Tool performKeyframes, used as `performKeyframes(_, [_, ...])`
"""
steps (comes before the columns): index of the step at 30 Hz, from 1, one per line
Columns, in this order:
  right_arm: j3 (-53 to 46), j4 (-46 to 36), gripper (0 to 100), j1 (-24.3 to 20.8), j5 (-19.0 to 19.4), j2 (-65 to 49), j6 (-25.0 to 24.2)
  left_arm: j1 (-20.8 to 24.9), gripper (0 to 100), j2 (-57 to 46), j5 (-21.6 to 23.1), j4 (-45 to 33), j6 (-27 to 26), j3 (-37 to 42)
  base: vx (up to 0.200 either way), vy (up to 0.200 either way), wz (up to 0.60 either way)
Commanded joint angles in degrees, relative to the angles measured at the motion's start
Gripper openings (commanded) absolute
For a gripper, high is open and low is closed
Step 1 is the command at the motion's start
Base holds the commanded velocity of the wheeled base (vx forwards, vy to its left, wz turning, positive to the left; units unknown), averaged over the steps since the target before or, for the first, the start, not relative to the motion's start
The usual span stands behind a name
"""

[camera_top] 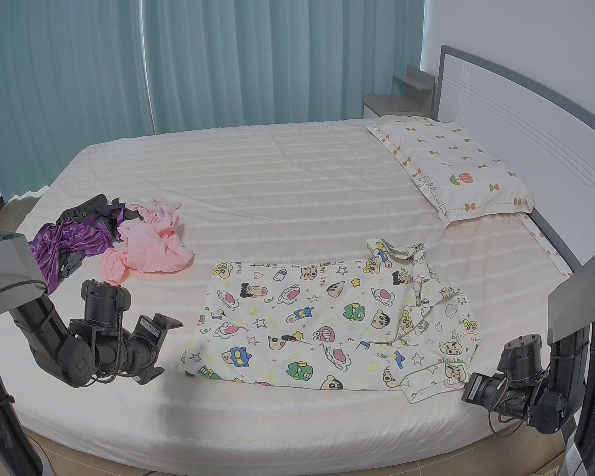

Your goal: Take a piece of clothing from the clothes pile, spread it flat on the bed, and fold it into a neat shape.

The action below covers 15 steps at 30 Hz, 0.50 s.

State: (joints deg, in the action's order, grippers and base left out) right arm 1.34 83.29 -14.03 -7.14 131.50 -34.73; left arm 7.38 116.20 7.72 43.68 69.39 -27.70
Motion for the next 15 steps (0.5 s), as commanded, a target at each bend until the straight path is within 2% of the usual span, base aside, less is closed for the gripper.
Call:
performKeyframes(1, [0.1, 0.0, 0, 0.1, 0.1, 2.1, 0.1, 0.0, 100, 0.1, 0.0, 0.0, 0.0, 0.0, 0.0, 0.0, 0.0])
performKeyframes(4, [0.2, 0.4, 0, 0.3, 0.6, 2.4, 0.0, 0.0, 100, 0.1, 0.0, 0.0, 0.0, 0.0, 0.0, 0.0, 0.0])
performKeyframes(5, [0.3, 0.4, 100, 0.3, 0.6, 2.4, 0.0, 0.0, 100, 0.1, 0.0, 0.0, 0.0, 0.0, 0.0, 0.0, 0.0])
performKeyframes(12, [-1.2, 4.5, 100, 1.1, 0.3, 1.4, 0.9, 0.0, 100, 0.0, 0.0, 0.0, 0.0, 0.0, 0.0, 0.0, 0.0])
performKeyframes(14, [-1.1, 4.6, 100, 2.5, -0.2, 0.5, 2.5, 0.0, 100, 0.0, 0.0, 0.0, 0.0, 0.0, 0.0, 0.0, 0.0])
performKeyframes(15, [-1.3, 5.4, 100, 5.6, -1.4, -1.3, 6.9, 0.0, 100, 0.1, 0.0, 0.1, 0.0, 0.0, 0.0, 0.0, 0.0])
